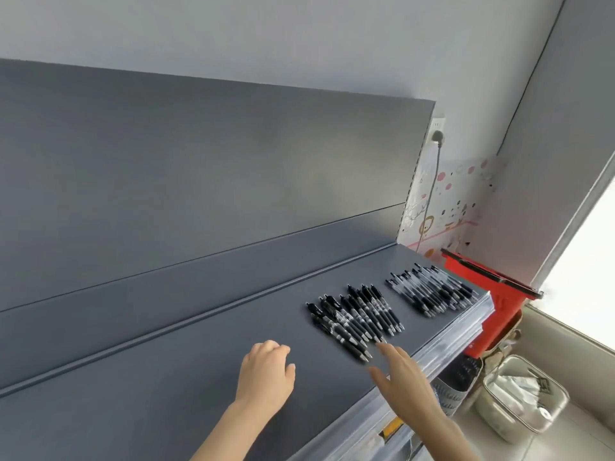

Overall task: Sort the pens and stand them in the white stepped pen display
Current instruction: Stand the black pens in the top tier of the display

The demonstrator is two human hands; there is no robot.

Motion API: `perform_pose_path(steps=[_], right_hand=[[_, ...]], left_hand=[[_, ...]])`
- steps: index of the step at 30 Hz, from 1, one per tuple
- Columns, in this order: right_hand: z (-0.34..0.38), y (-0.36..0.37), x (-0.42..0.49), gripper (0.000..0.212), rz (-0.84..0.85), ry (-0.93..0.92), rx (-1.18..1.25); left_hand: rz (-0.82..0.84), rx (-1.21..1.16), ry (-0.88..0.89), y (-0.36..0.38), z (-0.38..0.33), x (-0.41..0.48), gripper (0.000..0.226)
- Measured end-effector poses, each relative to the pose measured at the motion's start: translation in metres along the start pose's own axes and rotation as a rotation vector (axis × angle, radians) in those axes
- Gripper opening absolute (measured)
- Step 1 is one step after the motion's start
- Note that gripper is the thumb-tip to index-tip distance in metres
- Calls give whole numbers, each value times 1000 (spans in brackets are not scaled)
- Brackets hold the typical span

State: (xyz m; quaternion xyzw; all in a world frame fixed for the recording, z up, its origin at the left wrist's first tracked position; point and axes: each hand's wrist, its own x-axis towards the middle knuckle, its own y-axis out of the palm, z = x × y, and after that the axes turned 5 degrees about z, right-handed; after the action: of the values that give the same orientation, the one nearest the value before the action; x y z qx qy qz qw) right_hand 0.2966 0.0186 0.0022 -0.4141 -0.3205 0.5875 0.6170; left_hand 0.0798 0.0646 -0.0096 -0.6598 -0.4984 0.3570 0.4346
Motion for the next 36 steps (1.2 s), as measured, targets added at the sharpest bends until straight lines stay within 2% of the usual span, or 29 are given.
perform_pose_path(steps=[7,12,16,20,26,30,33,36], right_hand=[[-34,-10,52,46,21,35,11],[-54,-20,101,41,70,-14,12],[-83,-30,139,44,111,-72,-10],[-104,-41,170,32,199,-109,-71],[-102,-38,200,27,293,-158,-57],[-88,-36,212,19,349,-148,-33],[-84,-35,221,39,385,-87,45],[-82,-34,223,45,400,-38,154]], left_hand=[[20,-40,-91,15,-12,40,42],[2,-58,-245,28,-31,66,47],[-4,-46,-367,39,-66,85,42],[-38,-95,-486,49,-96,97,45],[-82,-192,-694,59,-114,117,44],[-69,-168,-773,61,-119,132,43],[-79,-212,-817,62,-119,138,34],[-140,-312,-837,65,-117,138,20]])
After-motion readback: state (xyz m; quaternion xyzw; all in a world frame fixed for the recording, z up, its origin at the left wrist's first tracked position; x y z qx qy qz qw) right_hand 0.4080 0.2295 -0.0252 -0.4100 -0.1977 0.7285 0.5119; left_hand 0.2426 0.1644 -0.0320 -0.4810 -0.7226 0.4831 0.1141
